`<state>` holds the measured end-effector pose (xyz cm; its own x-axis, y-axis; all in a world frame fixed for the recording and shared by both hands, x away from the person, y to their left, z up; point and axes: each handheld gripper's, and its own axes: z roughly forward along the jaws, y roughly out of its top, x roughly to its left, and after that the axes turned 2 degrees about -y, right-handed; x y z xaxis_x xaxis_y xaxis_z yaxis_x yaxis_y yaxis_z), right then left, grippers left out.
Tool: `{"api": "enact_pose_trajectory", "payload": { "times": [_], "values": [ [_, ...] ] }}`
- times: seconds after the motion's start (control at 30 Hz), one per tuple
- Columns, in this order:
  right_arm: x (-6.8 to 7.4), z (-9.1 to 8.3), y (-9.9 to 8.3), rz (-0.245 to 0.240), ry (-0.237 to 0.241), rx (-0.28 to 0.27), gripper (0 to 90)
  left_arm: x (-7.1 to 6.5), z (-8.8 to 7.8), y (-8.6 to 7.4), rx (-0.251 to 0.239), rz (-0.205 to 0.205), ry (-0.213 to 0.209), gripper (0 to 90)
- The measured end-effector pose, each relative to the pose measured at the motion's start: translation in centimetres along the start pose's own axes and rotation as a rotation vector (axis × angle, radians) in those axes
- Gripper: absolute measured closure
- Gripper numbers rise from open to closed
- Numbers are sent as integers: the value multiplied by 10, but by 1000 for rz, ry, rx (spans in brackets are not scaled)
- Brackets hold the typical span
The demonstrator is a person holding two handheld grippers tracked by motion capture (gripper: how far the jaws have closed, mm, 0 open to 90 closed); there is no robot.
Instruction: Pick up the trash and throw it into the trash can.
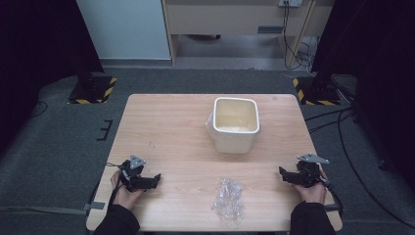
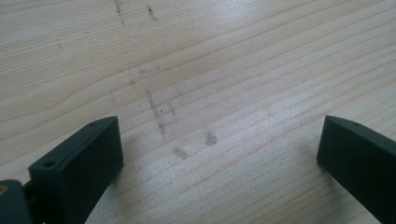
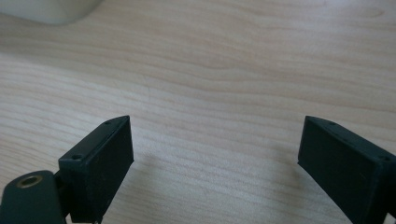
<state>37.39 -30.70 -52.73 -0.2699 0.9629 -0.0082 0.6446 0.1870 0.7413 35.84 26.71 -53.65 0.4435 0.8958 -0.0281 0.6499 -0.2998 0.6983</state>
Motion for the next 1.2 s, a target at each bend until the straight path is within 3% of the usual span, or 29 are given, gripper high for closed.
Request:
{"api": "enact_pose_trajectory", "payload": {
  "times": [0.4, 0.63, 0.97, 1.2],
  "values": [
    [9, -21, 14, -1, 40, -99, 94, -1, -1, -1, 1, 5, -1, 0],
    [17, -43, 28, -7, 74, -196, 92, -1, -1, -1, 1, 6, -1, 0],
    [34, -63, 45, -43, 118, -264, 82, -1, -1, -1, 1, 6, -1, 0],
    [48, -71, 52, -57, 174, -302, 85, -1, -1, -1, 1, 6, -1, 0]
  ]
}}
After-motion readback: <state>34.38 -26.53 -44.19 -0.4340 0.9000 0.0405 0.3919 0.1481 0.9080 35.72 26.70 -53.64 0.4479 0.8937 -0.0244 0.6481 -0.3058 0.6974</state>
